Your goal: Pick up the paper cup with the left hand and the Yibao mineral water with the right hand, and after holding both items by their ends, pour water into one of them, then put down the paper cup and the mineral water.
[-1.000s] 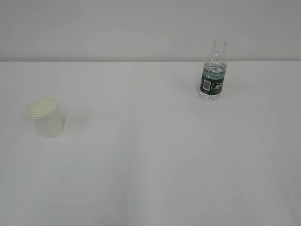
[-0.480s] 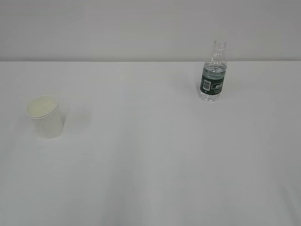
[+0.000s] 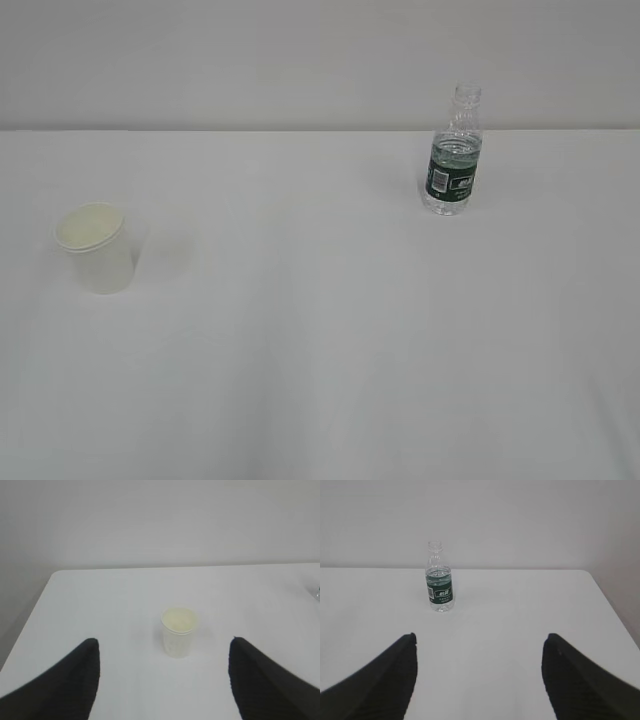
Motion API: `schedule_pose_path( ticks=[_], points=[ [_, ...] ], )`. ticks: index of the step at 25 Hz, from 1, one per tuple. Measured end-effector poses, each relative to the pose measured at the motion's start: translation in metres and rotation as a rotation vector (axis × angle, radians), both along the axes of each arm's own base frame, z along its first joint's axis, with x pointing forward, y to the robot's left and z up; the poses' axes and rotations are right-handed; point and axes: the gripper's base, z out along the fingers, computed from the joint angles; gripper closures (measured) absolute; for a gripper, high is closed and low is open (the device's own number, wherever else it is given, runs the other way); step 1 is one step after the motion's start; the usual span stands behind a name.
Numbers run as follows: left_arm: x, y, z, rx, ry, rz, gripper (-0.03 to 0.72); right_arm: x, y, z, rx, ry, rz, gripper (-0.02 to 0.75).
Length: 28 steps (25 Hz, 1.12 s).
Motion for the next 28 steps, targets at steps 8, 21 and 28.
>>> schedule_pose_path(
  ticks=[8,21,28],
  points=[
    [0.016,-0.003,-0.003,0.007,0.03,-0.005,0.116,0.002,0.001,0.001,0.005,-0.037,0.006,0.15],
    [0.027,-0.005,-0.013,0.02,-0.021,-0.015,0.116,0.037,0.005,0.007,-0.021,0.046,0.045,0.15],
    [0.031,-0.006,-0.022,0.022,-0.025,-0.019,0.116,0.05,0.008,0.006,-0.09,0.068,0.083,0.15]
  ],
)
